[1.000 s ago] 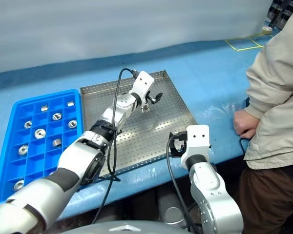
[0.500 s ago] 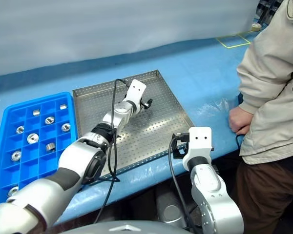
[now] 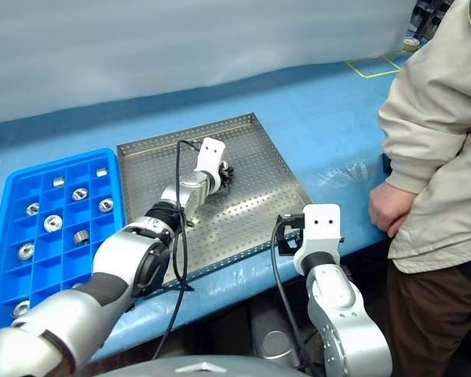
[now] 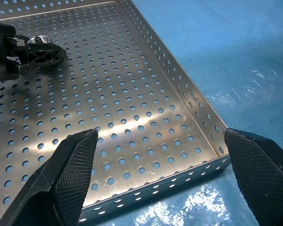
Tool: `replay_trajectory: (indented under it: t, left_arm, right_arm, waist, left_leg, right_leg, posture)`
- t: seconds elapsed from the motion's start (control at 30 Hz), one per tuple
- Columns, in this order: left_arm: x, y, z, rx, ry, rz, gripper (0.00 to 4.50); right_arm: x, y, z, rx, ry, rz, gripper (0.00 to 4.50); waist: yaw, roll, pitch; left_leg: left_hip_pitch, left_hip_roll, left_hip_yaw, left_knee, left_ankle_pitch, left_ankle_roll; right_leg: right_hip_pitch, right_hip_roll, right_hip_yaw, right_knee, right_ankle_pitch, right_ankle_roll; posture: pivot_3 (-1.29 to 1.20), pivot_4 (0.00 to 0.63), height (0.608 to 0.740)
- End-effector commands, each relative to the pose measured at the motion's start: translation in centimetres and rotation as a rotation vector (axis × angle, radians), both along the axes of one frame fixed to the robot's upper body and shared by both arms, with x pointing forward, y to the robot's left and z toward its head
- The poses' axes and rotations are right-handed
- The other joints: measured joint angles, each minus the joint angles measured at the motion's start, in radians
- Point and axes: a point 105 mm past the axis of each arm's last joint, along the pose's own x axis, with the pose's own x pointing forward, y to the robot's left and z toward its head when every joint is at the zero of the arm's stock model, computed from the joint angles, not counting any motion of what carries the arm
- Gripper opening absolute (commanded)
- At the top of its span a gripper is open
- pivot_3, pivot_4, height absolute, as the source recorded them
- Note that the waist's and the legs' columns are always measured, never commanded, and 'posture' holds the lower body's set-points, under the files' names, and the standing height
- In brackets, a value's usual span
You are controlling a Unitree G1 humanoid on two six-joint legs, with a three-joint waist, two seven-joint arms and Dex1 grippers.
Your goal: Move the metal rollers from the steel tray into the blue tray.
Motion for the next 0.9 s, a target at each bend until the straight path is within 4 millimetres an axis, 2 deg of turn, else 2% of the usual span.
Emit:
replay_trajectory:
  t: [0.03,0.13,0.3,0.4,0.5,0.57,0.67,0.9]
  left_arm:
    - [0.3,-0.7,1.3,-0.043,-0.029,-0.010,1.70]
    - [0.9,-0.9,3.1,-0.075,-0.101,-0.024,1.71]
    - [1.0,-0.7,9.4,-0.189,-0.385,-0.072,1.71]
    - [-0.7,0.3,12.4,-0.236,-0.538,-0.102,1.71]
    - [-3.2,1.3,14.1,-0.234,-0.639,-0.154,1.71]
    - [-5.3,2.6,14.9,-0.213,-0.694,-0.172,1.71]
    - [-8.1,5.7,15.1,-0.164,-0.724,-0.084,1.71]
    - [-13.4,12.0,13.6,-0.035,-0.630,0.208,1.71]
  right_arm:
    - [-0.1,-0.1,1.4,0.009,-0.061,-0.011,4.50]
    - [0.0,0.0,1.3,0.012,-0.059,-0.005,4.50]
    - [0.6,1.1,1.3,0.026,-0.057,0.047,4.50]
    - [1.2,2.3,1.3,0.033,-0.059,0.104,4.50]
    - [1.9,3.6,1.5,0.034,-0.066,0.171,4.50]
    - [2.4,4.6,1.7,0.028,-0.073,0.232,4.50]
    - [3.2,6.1,2.1,0.024,-0.086,0.325,4.50]
    - [4.3,8.1,2.4,-0.010,-0.096,0.491,4.50]
  waist:
    - [0.000,0.000,0.000]
    - [0.000,0.000,0.000]
    - [0.005,0.000,0.000]
    - [0.012,0.000,0.000]
    - [0.025,0.000,0.000]
    - [0.039,0.000,0.000]
    - [0.079,-0.001,0.000]
    - [0.216,-0.004,0.000]
  left_leg:
    - [0.000,0.000,0.000,0.000,0.000,0.000]
    - [0.000,0.000,0.000,0.000,0.000,0.000]
    - [-0.001,0.000,0.001,0.000,0.000,0.000]
    - [0.000,0.001,0.003,-0.001,0.000,0.000]
    - [0.001,0.001,0.004,-0.002,0.000,-0.001]
    - [0.002,0.002,0.005,-0.002,0.000,-0.001]
    - [0.003,0.002,0.007,-0.001,0.000,-0.001]
    - [0.005,0.002,0.008,-0.001,0.000,-0.001]
  right_leg:
    - [0.000,0.000,0.000,0.000,0.000,0.000]
    - [0.000,0.000,0.000,0.000,0.000,0.000]
    - [-0.002,0.000,0.003,0.000,0.000,0.000]
    - [-0.002,0.000,0.006,0.000,0.000,0.000]
    - [-0.002,0.001,0.007,0.002,0.000,0.000]
    - [-0.002,0.001,0.008,0.003,0.000,0.000]
    - [-0.002,0.001,0.010,0.004,0.001,0.000]
    - [-0.001,0.001,0.010,0.005,0.001,-0.001]
  posture:
    - [-0.40,0.150,0.740]
    - [-0.38,0.150,0.740]
    - [-0.32,0.150,0.740]
    - [-0.27,0.150,0.740]
    - [-0.22,0.150,0.740]
    - [-0.16,0.150,0.740]
    - [-0.10,0.150,0.740]
    - [0.06,0.150,0.740]
